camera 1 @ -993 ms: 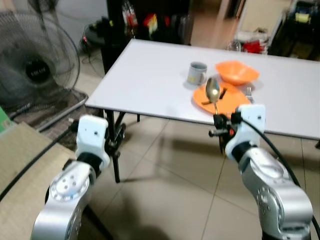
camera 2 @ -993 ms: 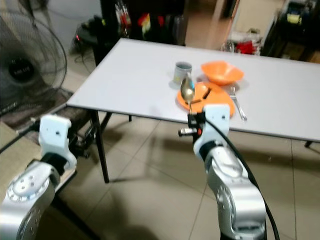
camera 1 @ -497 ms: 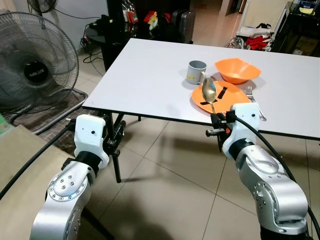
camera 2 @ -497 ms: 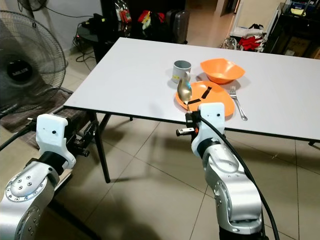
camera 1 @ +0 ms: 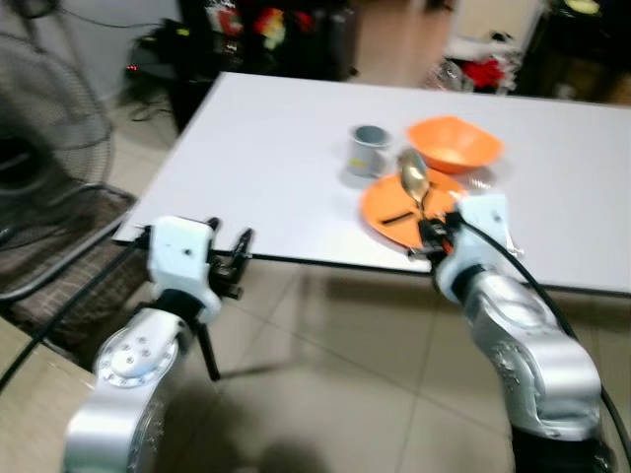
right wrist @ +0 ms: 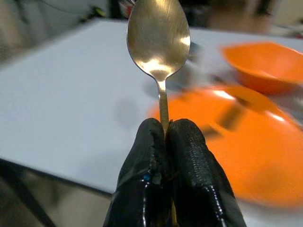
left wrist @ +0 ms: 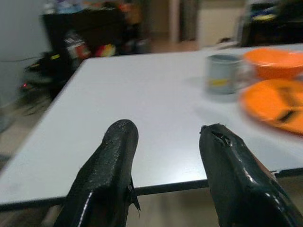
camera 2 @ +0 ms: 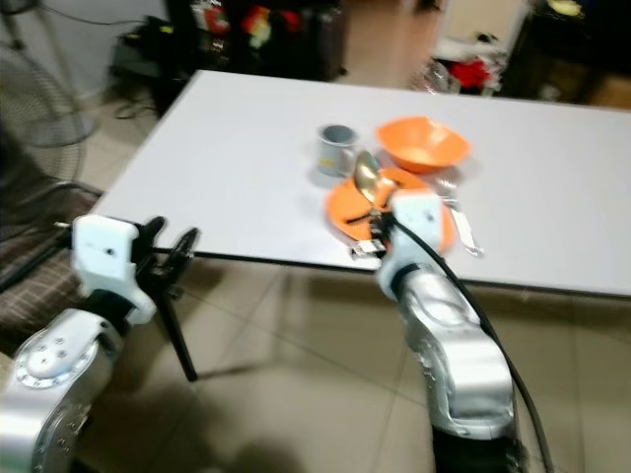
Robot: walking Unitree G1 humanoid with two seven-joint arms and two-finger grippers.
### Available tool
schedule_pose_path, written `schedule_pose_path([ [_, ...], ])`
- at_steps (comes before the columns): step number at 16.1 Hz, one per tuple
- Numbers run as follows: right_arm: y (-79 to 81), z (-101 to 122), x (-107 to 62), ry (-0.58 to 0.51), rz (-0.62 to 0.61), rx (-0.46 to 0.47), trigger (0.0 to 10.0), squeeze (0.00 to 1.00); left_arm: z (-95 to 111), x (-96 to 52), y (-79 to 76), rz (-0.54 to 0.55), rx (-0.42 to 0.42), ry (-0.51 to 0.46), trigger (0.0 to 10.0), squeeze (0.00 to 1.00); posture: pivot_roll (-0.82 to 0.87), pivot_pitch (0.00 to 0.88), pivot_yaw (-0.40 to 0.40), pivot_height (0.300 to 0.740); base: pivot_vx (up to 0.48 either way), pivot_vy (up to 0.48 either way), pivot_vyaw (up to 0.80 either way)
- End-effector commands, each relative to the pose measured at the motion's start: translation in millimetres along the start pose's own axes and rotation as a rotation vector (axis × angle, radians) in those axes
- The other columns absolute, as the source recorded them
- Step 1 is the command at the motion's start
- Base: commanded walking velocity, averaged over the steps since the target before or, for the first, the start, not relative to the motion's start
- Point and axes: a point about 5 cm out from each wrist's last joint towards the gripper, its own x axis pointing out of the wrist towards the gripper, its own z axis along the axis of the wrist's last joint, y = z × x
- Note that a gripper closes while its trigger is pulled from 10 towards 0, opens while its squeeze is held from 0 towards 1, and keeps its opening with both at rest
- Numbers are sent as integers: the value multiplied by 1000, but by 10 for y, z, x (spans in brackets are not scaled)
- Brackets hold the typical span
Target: Setting the table
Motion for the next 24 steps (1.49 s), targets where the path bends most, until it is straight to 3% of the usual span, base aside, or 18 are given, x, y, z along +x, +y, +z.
schedule_pose_path([
  [1,-44,18,-8,-12,-2,-17,10000,0,29,14,-39,-16,-6,-11,10000,0,-78,7,-17,740,330,0,0],
  [9,135,-35,143,28,93,-67,10000,0,15,-16,37,-10,12,1,10000,0,-71,15,-16,740,321,0,0],
  [18,324,-95,339,70,138,-50,10000,0,29,5,63,-18,33,9,10000,0,-61,22,-6,740,245,0,0],
  [24,268,-129,315,71,100,27,10000,0,48,81,72,-35,40,0,10000,0,-63,5,4,740,0,46,-94],
])
